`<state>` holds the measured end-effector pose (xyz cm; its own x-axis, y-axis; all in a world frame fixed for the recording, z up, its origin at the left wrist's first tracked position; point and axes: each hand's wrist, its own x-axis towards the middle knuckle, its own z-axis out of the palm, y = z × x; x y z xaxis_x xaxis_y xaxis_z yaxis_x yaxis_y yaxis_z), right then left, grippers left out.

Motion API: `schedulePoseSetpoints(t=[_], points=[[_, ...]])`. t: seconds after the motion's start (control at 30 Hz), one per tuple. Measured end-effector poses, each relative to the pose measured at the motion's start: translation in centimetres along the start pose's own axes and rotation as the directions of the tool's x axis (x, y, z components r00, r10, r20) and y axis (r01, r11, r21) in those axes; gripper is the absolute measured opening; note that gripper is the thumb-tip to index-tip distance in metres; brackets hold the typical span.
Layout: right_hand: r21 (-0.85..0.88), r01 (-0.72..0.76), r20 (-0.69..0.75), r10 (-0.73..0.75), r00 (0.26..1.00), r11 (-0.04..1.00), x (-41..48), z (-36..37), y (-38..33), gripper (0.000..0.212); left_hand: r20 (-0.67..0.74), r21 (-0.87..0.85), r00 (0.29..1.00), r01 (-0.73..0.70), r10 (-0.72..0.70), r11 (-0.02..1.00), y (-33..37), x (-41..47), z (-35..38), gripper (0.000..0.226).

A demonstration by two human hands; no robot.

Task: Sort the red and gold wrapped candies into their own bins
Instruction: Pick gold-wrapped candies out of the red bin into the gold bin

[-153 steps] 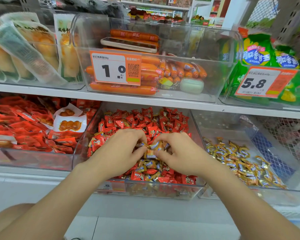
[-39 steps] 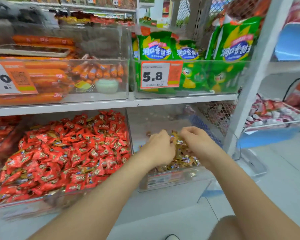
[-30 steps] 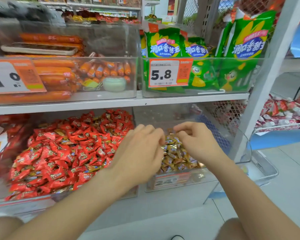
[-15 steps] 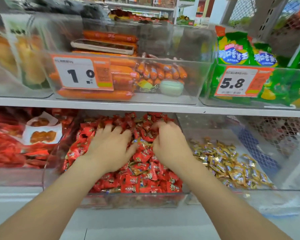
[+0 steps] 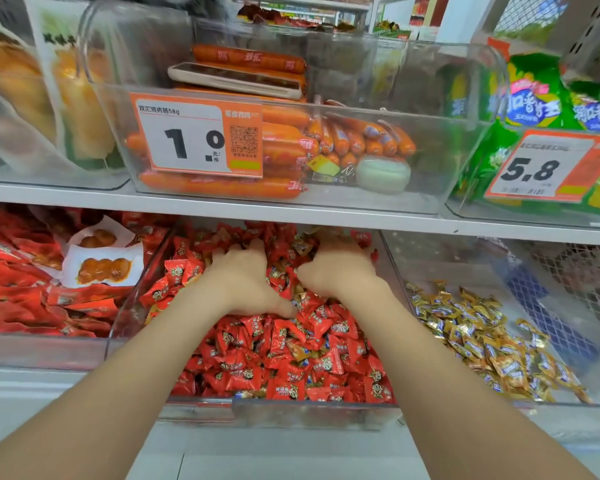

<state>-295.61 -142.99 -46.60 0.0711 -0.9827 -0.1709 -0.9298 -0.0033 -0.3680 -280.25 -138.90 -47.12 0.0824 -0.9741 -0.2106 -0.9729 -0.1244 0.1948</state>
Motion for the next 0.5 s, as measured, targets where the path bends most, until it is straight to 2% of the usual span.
schedulePoseSetpoints(t=[0.13, 0.33, 0.4, 0.5], points=[[0.086, 0.047, 0.099, -0.055, 0.994, 0.995, -0.1, -1.2, -0.3, 0.054, 0.077, -0.073, 0.997, -0.019, 0.025, 0.997, -0.2, 0.7, -0.4, 0.130], [0.422, -0.061, 0.289, -0.071, 0.955, 0.904, -1.3, -1.4, -0.8, 0.016, 0.023, -0.252, 0.998, -0.050, 0.058, 0.966, -0.5, 0.7, -0.4, 0.105], [0.480, -0.123, 0.311, -0.037, 0.950, 0.869, -1.9, -1.5, -0.8, 0.014, -0.006, -0.345, 0.998, -0.058, 0.059, 0.937, -0.9, 0.5, -0.5, 0.098], [0.551, -0.130, 0.278, -0.034, 0.960, 0.824, -3.1, -2.0, -0.6, 0.022, -0.048, -0.442, 0.994, -0.111, 0.101, 0.890, -1.4, -0.4, -0.9, 0.106]])
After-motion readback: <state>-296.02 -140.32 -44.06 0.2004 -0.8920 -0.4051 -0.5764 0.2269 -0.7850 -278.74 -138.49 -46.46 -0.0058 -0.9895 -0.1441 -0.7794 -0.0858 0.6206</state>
